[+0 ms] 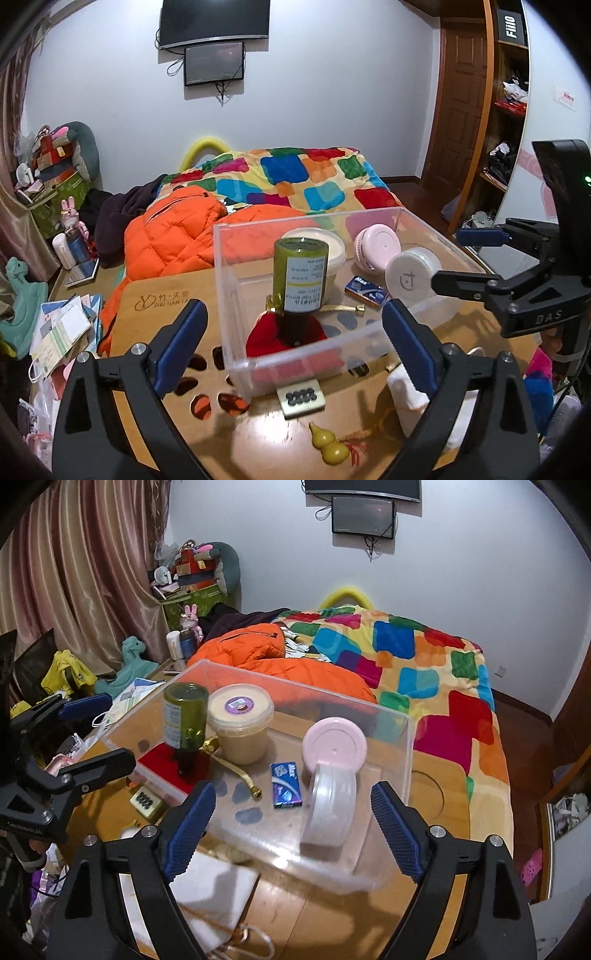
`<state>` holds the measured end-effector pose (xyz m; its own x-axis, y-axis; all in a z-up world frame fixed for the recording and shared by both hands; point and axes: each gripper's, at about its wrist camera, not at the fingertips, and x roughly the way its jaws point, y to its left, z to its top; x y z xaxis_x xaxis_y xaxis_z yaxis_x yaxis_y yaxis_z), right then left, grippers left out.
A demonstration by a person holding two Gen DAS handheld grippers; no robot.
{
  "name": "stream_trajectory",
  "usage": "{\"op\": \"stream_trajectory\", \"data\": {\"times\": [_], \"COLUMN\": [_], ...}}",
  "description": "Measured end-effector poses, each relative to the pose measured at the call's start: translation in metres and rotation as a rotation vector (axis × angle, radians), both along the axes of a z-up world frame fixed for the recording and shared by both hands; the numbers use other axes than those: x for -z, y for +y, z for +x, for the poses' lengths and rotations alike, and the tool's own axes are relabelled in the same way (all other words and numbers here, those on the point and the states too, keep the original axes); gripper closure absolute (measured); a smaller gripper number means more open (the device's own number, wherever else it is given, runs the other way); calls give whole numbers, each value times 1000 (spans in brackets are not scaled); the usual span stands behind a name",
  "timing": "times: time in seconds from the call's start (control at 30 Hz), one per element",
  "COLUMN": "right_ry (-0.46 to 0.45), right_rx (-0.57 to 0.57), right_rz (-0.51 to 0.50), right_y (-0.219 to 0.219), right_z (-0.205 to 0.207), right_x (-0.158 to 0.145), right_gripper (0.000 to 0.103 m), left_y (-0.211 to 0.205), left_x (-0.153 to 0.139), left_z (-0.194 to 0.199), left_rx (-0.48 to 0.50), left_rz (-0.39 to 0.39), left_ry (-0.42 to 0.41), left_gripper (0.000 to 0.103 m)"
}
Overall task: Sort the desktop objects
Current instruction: 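Withdraw both grippers from the box toward the remaining table items, then grasp the white drawstring pouch with the right gripper while the left grasps the olive gourd ornament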
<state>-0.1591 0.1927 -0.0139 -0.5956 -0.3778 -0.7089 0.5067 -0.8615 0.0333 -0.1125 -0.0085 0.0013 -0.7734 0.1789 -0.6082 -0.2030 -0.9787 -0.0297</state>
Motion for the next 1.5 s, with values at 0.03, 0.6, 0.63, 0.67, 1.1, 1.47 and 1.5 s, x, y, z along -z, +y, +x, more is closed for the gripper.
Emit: {"op": "stream_trajectory", "data": {"times": [0.03,0.6,0.63,0.67,1.1,1.47,1.5], "right_ry": [1,-27,-28,-27,-38,-36,-38], "right_rx": [-1,52,57,62,14,16,14], "right_rz": [-2,-68,-70,-72,-111,-124,-131], "right_y": [0,26,27,28,16,3,3], "right_z": [3,45,47,50,90,100,101], "right_x": [0,18,19,20,33,43,43], "right_gripper": [19,18,18,18,17,13,13], "left_y": [-2,-27,-27,-27,-9,0,0], "left_x": [0,28,30,33,65,69,69], "left_z": [3,45,48,49,65,63,63], "left_rx": [-5,-74,-74,-73,-59,-73,-70], "left_rz": [4,70,72,73,75,66,69], "left_ry": [-2,-77,-81,-89,-167,-146,-146], "left_gripper": [7,6,6,6,6,7,7]}}
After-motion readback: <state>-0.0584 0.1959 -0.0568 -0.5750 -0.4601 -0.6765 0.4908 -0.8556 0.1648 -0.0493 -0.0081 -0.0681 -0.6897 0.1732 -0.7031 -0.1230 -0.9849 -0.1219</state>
